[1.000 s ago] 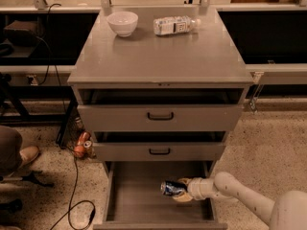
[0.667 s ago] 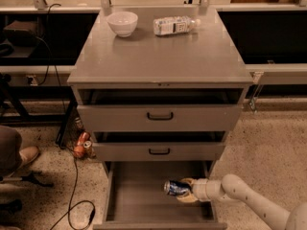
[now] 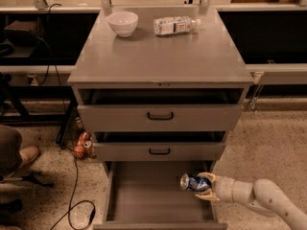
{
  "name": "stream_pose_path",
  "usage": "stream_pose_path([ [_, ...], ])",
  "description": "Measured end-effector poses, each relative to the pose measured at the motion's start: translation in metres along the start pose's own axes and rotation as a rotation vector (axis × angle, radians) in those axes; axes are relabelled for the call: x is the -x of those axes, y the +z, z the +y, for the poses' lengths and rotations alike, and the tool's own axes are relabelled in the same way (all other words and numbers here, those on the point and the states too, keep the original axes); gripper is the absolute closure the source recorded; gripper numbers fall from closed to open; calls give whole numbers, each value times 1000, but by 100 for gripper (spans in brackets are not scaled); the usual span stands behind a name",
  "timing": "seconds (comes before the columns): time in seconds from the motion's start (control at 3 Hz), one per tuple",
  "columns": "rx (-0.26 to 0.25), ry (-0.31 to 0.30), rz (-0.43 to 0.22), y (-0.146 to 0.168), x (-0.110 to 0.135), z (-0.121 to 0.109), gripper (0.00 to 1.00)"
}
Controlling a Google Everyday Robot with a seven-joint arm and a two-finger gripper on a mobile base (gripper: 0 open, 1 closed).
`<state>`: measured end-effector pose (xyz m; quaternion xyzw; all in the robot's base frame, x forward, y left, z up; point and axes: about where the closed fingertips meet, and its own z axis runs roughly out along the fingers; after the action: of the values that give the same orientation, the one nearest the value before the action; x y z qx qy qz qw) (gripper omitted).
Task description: Pick pepsi can from bottom drawer and place on counter
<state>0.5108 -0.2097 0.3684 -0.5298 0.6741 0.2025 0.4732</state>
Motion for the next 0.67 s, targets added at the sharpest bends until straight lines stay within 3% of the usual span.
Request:
stream_pose_path([
  [0.33, -65, -130, 11, -45, 59, -16, 100],
  [0.67, -64, -129, 10, -44, 59, -16, 100],
])
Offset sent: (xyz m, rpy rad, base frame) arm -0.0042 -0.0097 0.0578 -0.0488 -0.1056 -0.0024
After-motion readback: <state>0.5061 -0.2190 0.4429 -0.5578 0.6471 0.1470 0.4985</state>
